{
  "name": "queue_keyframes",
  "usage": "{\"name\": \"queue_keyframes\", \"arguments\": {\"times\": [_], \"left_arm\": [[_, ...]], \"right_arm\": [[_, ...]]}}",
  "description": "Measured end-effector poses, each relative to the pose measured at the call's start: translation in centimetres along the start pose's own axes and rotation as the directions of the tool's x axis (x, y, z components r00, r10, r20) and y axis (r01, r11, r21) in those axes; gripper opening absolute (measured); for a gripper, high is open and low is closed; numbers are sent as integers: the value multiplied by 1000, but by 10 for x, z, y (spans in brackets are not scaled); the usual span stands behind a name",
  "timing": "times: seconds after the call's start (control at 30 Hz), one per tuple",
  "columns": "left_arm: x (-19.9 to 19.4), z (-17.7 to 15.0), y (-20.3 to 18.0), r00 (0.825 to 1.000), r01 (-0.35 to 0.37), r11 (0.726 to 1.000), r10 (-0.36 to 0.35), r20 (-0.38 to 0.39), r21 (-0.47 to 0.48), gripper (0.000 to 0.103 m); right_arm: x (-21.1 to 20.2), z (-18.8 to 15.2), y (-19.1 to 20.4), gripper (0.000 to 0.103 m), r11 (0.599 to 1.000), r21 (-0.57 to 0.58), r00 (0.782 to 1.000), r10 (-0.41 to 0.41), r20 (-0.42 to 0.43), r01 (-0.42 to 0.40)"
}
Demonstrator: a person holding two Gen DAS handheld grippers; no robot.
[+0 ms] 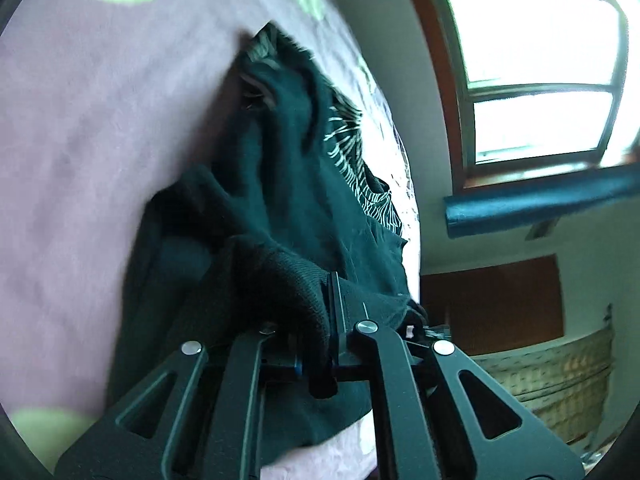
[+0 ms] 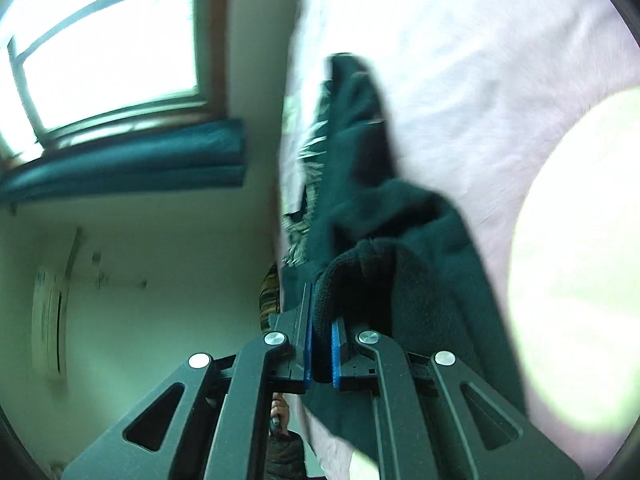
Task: Fold small clothes
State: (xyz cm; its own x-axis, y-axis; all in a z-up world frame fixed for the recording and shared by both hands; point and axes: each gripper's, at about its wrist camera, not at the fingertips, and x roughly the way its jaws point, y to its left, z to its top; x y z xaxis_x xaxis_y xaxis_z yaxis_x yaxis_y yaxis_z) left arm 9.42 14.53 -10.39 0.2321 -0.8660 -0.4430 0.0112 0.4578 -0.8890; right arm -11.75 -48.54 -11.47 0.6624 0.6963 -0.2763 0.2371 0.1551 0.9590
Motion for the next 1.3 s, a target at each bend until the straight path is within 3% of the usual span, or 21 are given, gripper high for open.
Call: {"name": "queue_keyframes", "arguments": {"times": [0.13, 0.2, 0.27, 0.3, 0.37, 0.43, 0.5, 0.57, 0.63, 0.67, 0.8, 0.97, 1.07, 1.17, 1.23, 1.27, 1.3], "left_arm": [[-3, 7, 4, 996, 86, 996, -87, -37, -27, 23], [-10, 8, -3, 993, 114, 993, -114, -39, -14, 53], [-26, 9, -12, 987, 159, 987, -159, -14, 3, 70], [-34, 10, -15, 984, 179, 984, -179, 2, 10, 71], [-49, 11, -21, 983, 181, 983, -182, 37, 34, 71], [-60, 10, -33, 993, 82, 989, -91, 71, 120, 71], [-60, 8, -44, 996, -56, 975, 38, 86, 215, 71], [-50, 7, -56, 982, -187, 932, 169, 83, 311, 71], [-36, 4, -67, 960, -278, 864, 265, 92, 419, 71], [-26, 2, -74, 945, -320, 816, 312, 99, 481, 71], [-2, 6, -78, 917, -371, 712, 382, 115, 596, 71], [13, 17, -72, 903, -403, 672, 402, 151, 621, 71], [19, 18, -70, 909, -386, 663, 391, 143, 641, 77], [28, 16, -74, 899, -402, 629, 410, 155, 665, 78], [29, 17, -74, 905, -387, 634, 402, 143, 669, 68], [30, 20, -73, 911, -371, 650, 395, 122, 664, 44], [33, 24, -71, 910, -366, 667, 403, 98, 649, 29]], "right_arm": [[1, 5, -6, 9, 999, 34, 1000, 13, -14, -12], [2, 8, -4, 21, 999, 30, 999, 26, -31, -25], [-4, 12, 1, 36, 999, 15, 998, 53, -20, -52], [-9, 14, 4, 44, 998, 8, 998, 62, -3, -62], [-21, 17, 7, 45, 998, -10, 997, 69, 33, -69], [-29, 19, 16, 45, 997, -71, 998, 32, 50, -28], [-32, 19, 31, 45, 985, -168, 997, -34, 69, 45], [-31, 19, 46, 45, 959, -261, 992, -93, 88, 113], [-26, 20, 57, 45, 930, -332, 987, -132, 92, 156], [-24, 20, 59, 45, 918, -357, 984, -150, 96, 175], [-3, 27, 69, 45, 865, -438, 970, -220, 105, 244], [6, 30, 65, 45, 842, -453, 955, -275, 109, 294], [9, 25, 63, 45, 829, -468, 951, -292, 105, 306], [13, 23, 65, 45, 816, -480, 945, -308, 108, 321], [15, 24, 66, 45, 813, -485, 945, -311, 107, 322], [15, 25, 65, 45, 814, -483, 945, -310, 107, 322], [14, 25, 65, 45, 815, -481, 945, -310, 108, 322]]}}
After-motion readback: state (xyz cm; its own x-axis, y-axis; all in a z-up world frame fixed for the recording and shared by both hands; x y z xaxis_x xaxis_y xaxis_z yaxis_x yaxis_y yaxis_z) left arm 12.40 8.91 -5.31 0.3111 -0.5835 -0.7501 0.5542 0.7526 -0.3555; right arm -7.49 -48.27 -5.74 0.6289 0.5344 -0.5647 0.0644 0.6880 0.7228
